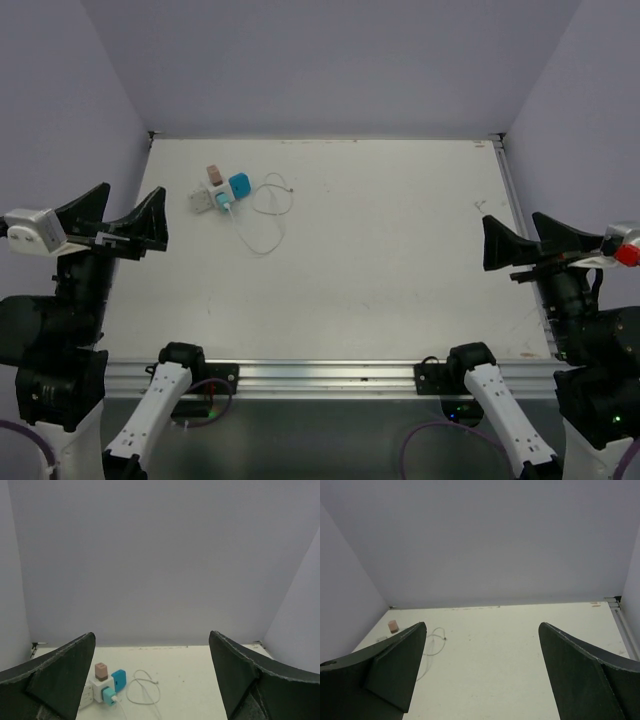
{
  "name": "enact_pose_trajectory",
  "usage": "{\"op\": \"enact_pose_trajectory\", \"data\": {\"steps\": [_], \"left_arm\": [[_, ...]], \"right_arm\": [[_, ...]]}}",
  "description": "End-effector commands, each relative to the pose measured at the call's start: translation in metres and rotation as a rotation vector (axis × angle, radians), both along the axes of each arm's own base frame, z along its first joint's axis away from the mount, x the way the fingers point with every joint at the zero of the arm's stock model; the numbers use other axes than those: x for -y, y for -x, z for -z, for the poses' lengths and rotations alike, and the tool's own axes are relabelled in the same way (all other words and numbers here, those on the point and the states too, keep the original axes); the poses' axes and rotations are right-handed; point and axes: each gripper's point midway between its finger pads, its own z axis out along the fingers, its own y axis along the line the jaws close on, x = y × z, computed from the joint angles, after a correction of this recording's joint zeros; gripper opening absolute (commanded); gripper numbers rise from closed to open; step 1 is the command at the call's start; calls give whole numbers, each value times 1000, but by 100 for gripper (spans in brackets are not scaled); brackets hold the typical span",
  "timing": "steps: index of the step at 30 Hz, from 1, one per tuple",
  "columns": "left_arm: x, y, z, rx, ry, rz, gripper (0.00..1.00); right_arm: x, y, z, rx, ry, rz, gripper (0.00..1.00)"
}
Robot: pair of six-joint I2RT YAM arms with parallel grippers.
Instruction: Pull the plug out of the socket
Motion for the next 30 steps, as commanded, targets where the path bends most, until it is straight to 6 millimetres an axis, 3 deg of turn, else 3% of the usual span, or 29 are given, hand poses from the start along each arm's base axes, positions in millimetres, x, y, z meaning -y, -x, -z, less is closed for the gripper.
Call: {"op": "enact_pose_trajectory", "data": {"steps": [1, 7, 10, 15, 18, 22, 30], "left_arm": [[14, -40, 33, -136, -10, 45, 100], [34, -90, 113, -398, -20, 110, 100], [35, -111, 144, -487, -26, 96, 100], [32, -142, 189, -612, -34, 47, 99], [33, -156, 208, -653, -35, 40, 100], [30, -177, 221, -667, -67, 11, 100], [5, -237, 241, -692, -86, -90, 100]], "right_arm": [[-21, -25, 24, -101, 16, -86, 99], [-39, -52, 94, -335, 33, -156, 99], [-41, -64, 120, -420, 32, -149, 99], [-52, -82, 147, -503, 15, -184, 99], [-64, -89, 165, -548, -3, -235, 99], [-76, -95, 203, -633, -13, -295, 99], [-95, -93, 226, -673, -68, -386, 99]]}}
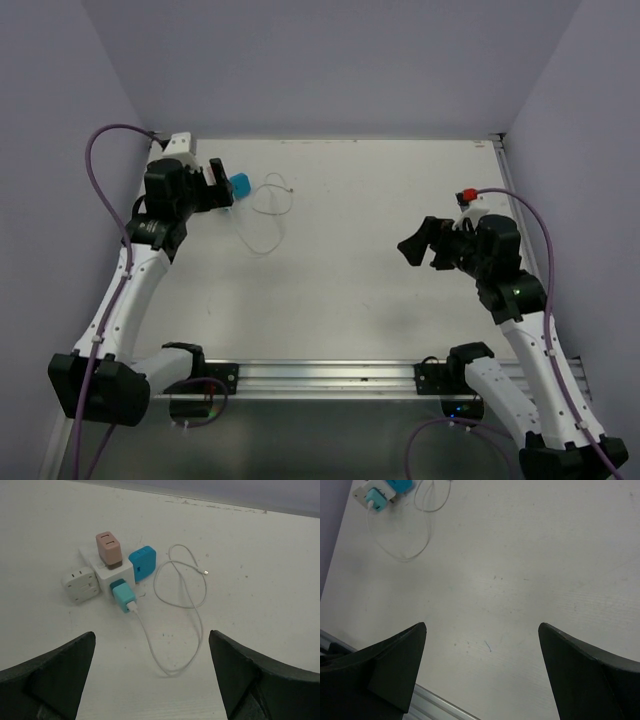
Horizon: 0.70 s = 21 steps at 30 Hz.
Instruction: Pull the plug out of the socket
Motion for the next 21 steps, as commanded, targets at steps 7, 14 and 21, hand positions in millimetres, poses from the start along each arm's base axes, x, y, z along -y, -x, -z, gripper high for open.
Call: {"op": "enact_pose_trajectory", "data": {"steps": [7, 14, 21], "left_arm": [[-31, -88, 0, 132, 49, -80, 100], [-60, -150, 32, 124, 119, -11, 99], [-70, -180, 65, 121, 159, 111, 100]], "right_arm": [[-23, 2, -7, 60, -35, -124, 99], [-30, 3, 5, 45, -13, -167, 99], [-32, -2, 13, 29, 5, -178, 99]]}}
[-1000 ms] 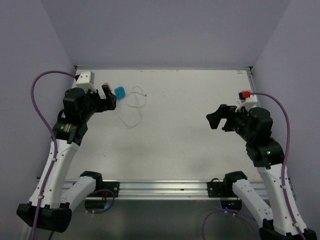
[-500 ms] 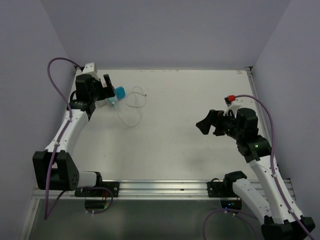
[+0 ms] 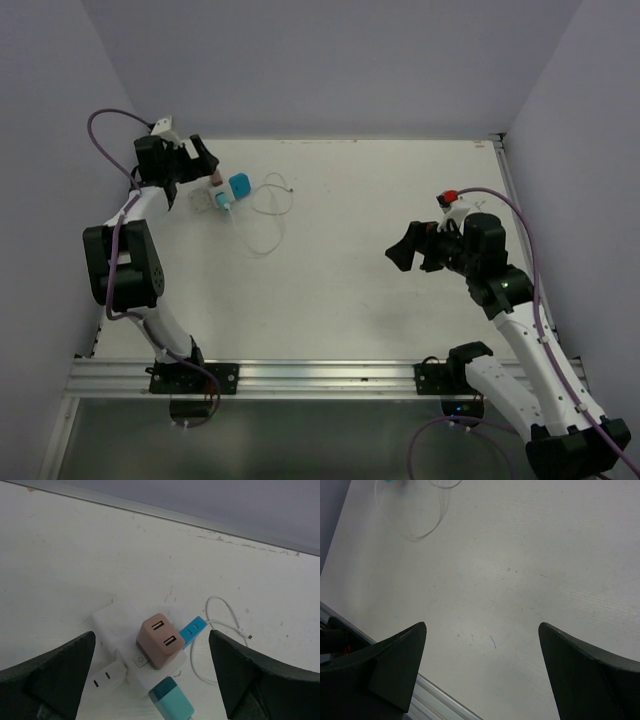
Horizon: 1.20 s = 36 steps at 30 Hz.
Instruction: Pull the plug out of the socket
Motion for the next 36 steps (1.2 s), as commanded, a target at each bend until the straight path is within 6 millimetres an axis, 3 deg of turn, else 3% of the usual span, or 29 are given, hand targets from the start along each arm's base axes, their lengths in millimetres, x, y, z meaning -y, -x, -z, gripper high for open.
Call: {"op": "enact_pose_trajectory", "data": {"steps": [1, 9, 22, 30, 36], "left_arm": [[4, -21, -26, 138, 15, 120, 100], [8, -20, 24, 72, -33, 264, 99], [22, 2, 70, -7, 17, 320, 100], [31, 12, 65, -15, 42, 322, 99], [49, 22, 64, -48, 28, 315, 94]], "right_arm": [[-5, -4, -5, 46, 3, -34, 99], [-1, -5, -3, 36, 30, -26, 99], [0, -2, -3, 33, 35, -23, 99], [3, 1, -7, 49, 39, -13, 99], [4, 5, -10, 65, 34, -12, 99]]}}
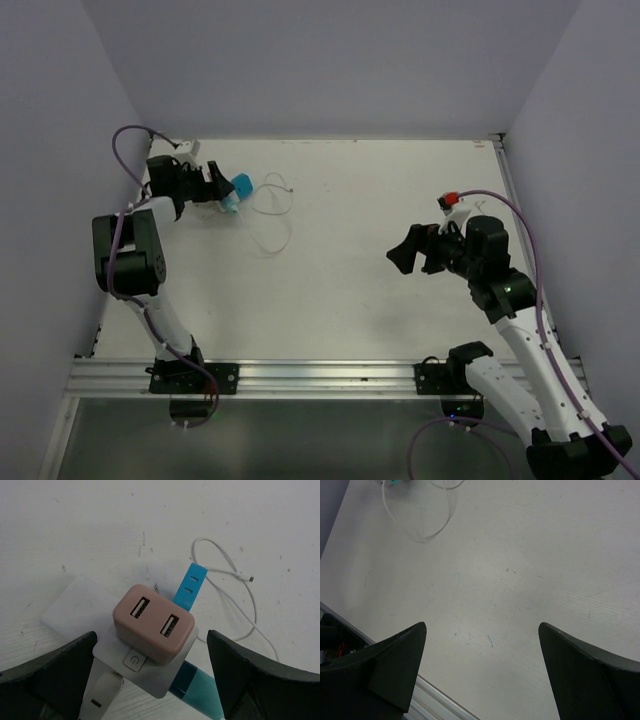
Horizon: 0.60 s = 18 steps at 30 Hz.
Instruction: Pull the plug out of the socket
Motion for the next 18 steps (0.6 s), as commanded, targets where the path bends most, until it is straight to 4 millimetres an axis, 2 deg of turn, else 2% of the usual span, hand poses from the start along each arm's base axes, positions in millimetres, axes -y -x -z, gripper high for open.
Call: {"op": "enact_pose_trajectory", "data": {"steps": [1, 7, 9, 10, 15, 18], "left_arm": [[18, 7, -15, 10, -9, 4, 94], [33, 15, -19, -37, -3, -54, 89], [47, 21, -21, -54, -26, -47, 89], [45, 21, -19, -62, -58, -80, 89], [73, 39, -15, -128, -46, -85, 87], [83, 52, -18, -149, -10, -106, 86]], "right_arm": [[3, 1, -8, 41, 9, 5, 99], [5, 4, -11, 59, 13, 15, 99], [6, 4, -13, 66, 13, 19, 99], [7, 4, -13, 69, 13, 21, 99], [8, 7, -13, 76, 20, 22, 99], [7, 8, -14, 82, 23, 21, 99]]}}
